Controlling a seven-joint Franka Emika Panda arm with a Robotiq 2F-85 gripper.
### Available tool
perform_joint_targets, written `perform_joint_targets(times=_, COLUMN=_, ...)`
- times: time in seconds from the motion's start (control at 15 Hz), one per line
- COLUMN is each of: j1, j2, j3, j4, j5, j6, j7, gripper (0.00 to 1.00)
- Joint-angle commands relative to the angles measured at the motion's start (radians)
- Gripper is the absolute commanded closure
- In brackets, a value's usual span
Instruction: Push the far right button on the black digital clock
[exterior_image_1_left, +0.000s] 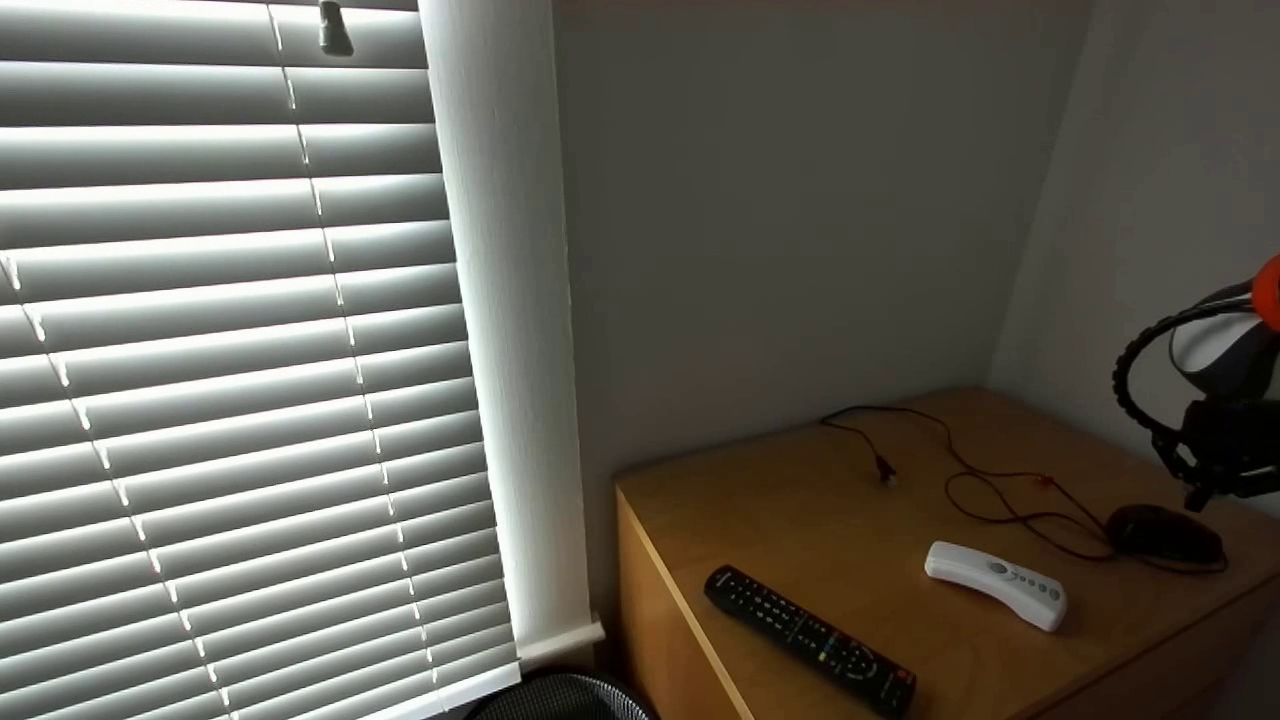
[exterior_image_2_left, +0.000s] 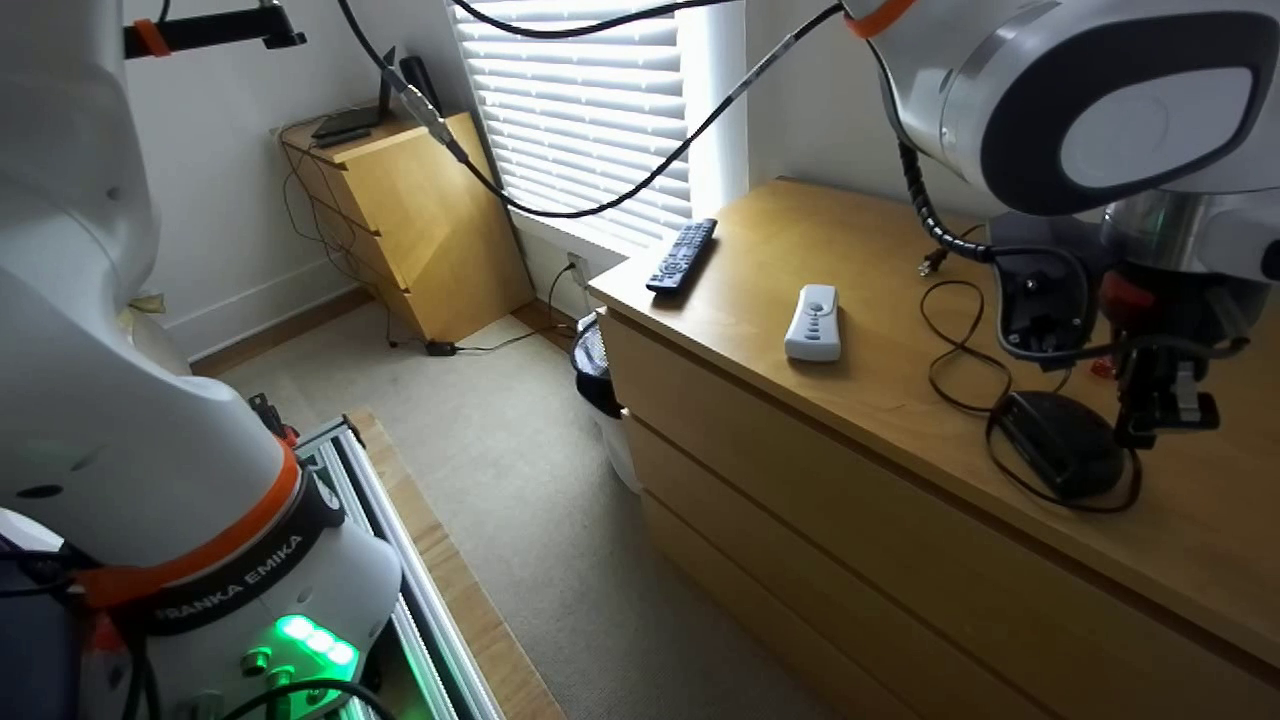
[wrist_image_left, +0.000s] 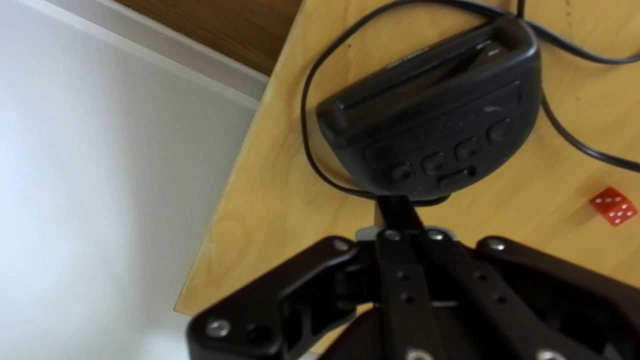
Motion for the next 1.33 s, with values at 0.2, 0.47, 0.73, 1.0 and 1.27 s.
perform_joint_targets(times=0.2, j1=0.028, j2=0.011, j3=-0.017, j4=-0.005, j5=-0.037, j6=-0.022, j7=0.039, gripper=1.00)
perform_joint_targets(times=0.47, j1=0.042, j2=0.018, j3=-0.032, j4=-0.002, j5=-0.054, j6=-0.020, j7=0.062, gripper=1.00)
perform_joint_targets(times=0.73, j1=0.055, j2=0.032, j3=-0.050, j4=0.007, j5=-0.070, j6=-0.027, j7=0.098, gripper=1.00)
perform_joint_targets(times=1.0, j1=0.053, j2=0.058, j3=-0.052, j4=0.021, j5=-0.062, j6=-0.020, j7=0.119, gripper=1.00)
perform_joint_targets(times=1.27, j1=0.056, j2=0.076, j3=-0.054, j4=0.028, j5=-0.062, j6=-0.022, j7=0.142, gripper=1.00)
